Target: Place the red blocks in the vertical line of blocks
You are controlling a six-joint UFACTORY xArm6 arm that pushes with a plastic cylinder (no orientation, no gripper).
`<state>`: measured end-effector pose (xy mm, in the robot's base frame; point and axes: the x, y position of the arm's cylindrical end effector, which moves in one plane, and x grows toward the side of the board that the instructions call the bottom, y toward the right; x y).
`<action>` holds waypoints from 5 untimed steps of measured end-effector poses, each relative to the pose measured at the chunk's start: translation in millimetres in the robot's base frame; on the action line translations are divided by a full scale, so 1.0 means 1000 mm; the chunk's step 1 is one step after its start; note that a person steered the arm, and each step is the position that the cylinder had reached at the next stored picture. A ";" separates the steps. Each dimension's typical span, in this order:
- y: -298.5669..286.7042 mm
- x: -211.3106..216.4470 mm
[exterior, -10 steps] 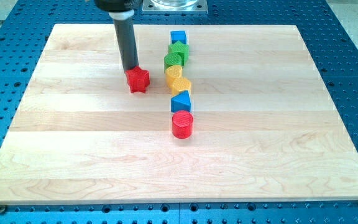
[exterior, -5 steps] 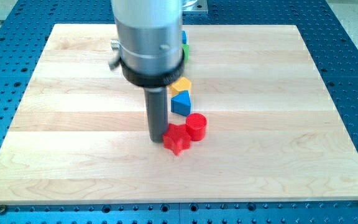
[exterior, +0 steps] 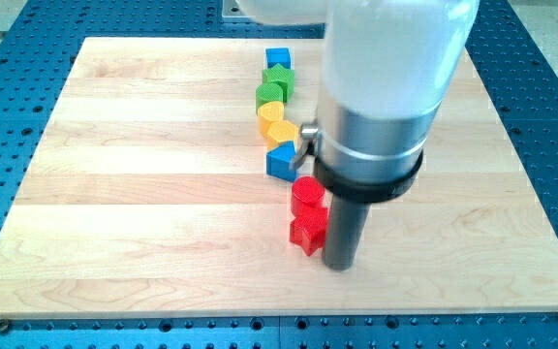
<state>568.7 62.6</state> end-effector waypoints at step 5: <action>-0.001 0.017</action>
